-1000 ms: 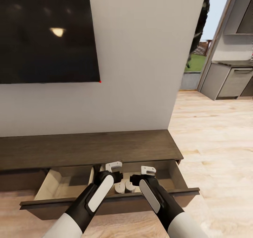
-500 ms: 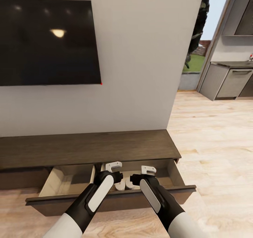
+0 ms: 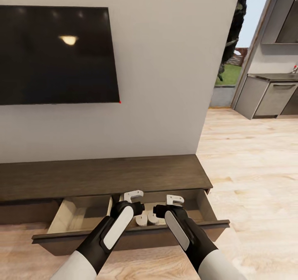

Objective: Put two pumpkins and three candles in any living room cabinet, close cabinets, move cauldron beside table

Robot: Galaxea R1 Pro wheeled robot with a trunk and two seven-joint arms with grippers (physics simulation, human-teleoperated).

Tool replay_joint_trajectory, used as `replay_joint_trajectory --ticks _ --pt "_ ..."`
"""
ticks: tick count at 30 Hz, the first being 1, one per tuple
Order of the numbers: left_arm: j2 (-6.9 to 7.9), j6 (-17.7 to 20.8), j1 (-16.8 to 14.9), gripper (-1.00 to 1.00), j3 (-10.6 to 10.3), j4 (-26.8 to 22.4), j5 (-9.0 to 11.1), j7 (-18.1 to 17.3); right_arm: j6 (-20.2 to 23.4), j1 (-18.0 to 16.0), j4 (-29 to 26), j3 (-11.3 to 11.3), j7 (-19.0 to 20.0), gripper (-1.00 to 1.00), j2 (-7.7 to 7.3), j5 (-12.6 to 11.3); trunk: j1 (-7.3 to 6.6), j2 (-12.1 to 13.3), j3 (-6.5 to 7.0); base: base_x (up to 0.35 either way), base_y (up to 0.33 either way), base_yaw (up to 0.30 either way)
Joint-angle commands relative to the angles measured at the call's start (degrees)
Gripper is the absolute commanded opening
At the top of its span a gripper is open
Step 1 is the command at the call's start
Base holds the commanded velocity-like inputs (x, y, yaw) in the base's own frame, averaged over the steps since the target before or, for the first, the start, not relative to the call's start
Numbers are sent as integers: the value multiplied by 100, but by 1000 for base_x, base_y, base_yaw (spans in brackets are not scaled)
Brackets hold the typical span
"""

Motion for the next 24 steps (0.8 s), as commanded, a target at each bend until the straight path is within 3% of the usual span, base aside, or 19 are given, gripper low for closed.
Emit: replay_joint_trajectory --ticks 1,6,10,14,19,24 --pt "12 4 -8 100 -10 11 48 51 7 -5 -3 13 -55 100 -3 -60 -23 38 13 0 0 0" --pt "95 9 -47 100 158 48 30 48 8 -5 5 -2 -31 100 -14 -80 -133 239 103 0 0 0" --pt "331 18 -63 100 535 97 38 25 8 -5 2 -8 -22 100 -21 -68 -220 399 175 0 0 0" --pt "625 24 -63 100 660 146 71 4 59 -5 -74 -3 -45 100 -28 -48 -308 560 246 0 0 0" --pt "778 212 -62 100 704 179 79 -4 219 -5 -108 -9 -69 100 -49 -17 -418 760 336 0 0 0" --pt "798 313 -58 100 718 611 79 -18 214 -3 -108 -78 -67 100 -374 -24 -528 961 426 0 0 0"
